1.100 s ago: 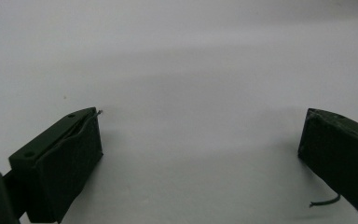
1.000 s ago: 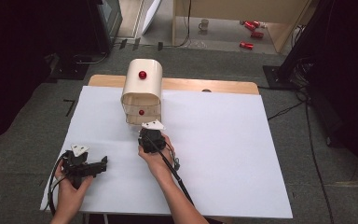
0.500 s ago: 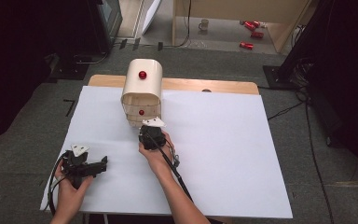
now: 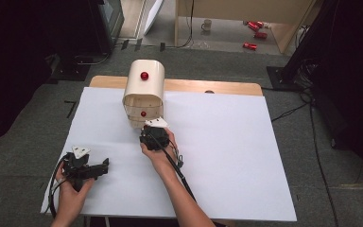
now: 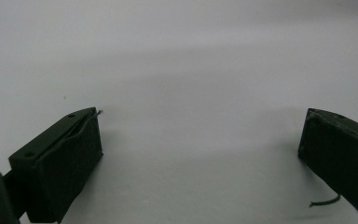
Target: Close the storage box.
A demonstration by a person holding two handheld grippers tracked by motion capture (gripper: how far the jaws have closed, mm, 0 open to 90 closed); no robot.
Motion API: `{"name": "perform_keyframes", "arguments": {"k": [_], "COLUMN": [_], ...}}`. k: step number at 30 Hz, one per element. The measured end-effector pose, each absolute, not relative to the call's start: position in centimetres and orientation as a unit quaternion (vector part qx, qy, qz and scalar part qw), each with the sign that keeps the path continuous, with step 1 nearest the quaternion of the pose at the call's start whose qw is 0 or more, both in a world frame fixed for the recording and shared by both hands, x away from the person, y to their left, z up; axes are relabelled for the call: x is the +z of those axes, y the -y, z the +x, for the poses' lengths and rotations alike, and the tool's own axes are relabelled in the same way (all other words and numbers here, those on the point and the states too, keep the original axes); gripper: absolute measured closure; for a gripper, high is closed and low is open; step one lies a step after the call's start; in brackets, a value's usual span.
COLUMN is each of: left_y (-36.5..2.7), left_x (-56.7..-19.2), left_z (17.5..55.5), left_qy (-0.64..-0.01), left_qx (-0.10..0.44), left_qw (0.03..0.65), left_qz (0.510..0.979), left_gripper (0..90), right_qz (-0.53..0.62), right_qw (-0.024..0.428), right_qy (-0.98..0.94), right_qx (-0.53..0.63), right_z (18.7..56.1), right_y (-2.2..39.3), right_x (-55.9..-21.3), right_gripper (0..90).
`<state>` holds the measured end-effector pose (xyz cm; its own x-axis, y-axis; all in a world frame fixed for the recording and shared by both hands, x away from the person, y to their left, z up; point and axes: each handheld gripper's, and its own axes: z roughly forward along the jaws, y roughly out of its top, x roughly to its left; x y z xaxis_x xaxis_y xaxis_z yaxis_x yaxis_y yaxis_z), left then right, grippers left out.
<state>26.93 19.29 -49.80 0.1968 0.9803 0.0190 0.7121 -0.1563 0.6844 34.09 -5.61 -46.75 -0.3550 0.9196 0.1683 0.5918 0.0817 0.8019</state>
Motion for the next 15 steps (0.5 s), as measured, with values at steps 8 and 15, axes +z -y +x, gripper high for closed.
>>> {"name": "perform_keyframes", "arguments": {"k": [8, 15], "left_y": [-19.3, -19.3], "left_x": [-49.8, -49.8], "left_z": [26.9, 26.9], "left_qy": [-0.586, -0.586], "left_qx": [0.24, 0.24], "left_qw": [0.279, 0.279], "left_qz": [0.722, 0.722], "left_gripper": [0.0, 0.0], "right_qz": [0.527, 0.535], "right_qw": [0.183, 0.196], "right_qy": [-0.722, -0.719], "right_qx": [0.408, 0.398], "right_z": [33.7, 33.3], "right_y": [7.7, 10.3], "right_x": [-46.6, -46.4], "right_gripper": [41.2, 40.1]}}
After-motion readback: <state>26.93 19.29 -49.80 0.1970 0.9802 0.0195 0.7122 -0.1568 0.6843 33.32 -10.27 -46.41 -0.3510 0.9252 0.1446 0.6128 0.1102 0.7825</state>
